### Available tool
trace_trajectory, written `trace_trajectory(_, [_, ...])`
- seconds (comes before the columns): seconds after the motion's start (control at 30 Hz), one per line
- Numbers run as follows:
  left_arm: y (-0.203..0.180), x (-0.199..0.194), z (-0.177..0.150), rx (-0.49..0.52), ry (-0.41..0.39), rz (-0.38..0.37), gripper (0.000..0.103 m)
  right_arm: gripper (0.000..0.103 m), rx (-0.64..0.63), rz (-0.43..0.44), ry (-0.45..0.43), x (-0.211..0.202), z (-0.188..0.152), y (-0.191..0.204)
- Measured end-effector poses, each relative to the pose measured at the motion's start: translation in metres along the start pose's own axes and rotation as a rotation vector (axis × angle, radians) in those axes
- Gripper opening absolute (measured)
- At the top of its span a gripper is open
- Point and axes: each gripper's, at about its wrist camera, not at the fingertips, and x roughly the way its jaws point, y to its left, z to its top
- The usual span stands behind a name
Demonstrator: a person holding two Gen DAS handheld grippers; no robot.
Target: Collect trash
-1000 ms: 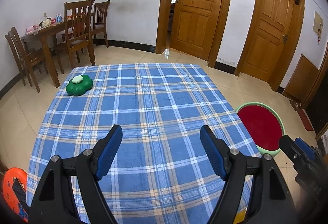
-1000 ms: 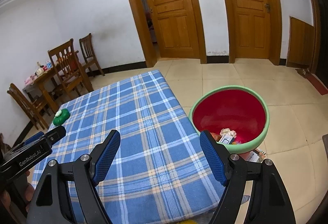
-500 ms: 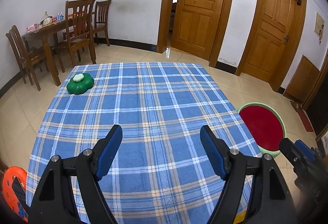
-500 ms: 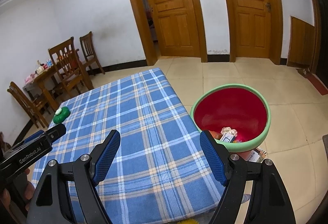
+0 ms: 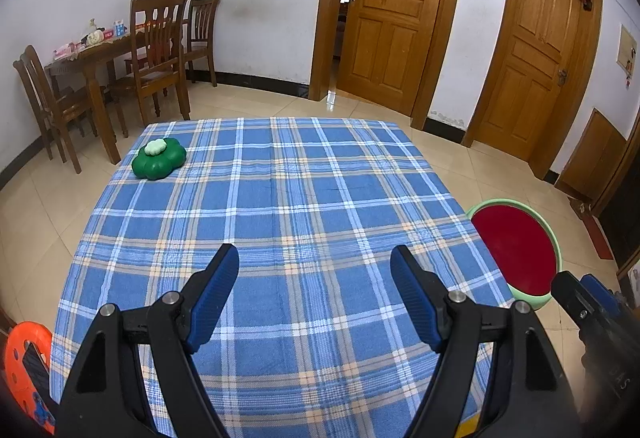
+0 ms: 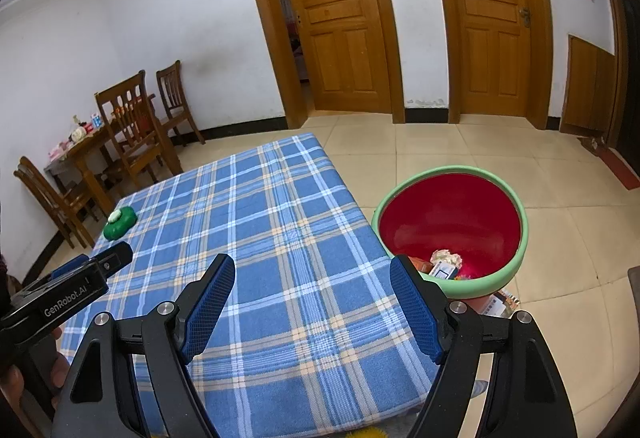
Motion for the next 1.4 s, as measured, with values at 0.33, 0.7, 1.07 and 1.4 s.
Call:
trace_trajectory(0.33, [0.0010,0.0005,-0.0014,-0.004,0.005,0.000,0.078,0.081,0.001,-0.002,0.002,0.0003,-0.0001,-0.0007])
trace_trajectory(0.7, [0.0003,0.0012,-0.0010,-0.003,0.008,0.000,0.078,0.081,0.002,-0.005,0.009,0.0007,-0.0019,-0.0024])
trace_trajectory(1.07, [0.0002,0.0009,-0.0011,-0.004,0.009,0.000,0.078,0.081,0.003,-0.004,0.015,0.0022,-0.0026,-0.0025])
trace_trajectory(1.4, [-0.0004,0.0009,-0.0013,-0.003,0.009,0.000,0.078,0.081,0.003,-0.003,0.018,0.0027,-0.0032,-0.0022])
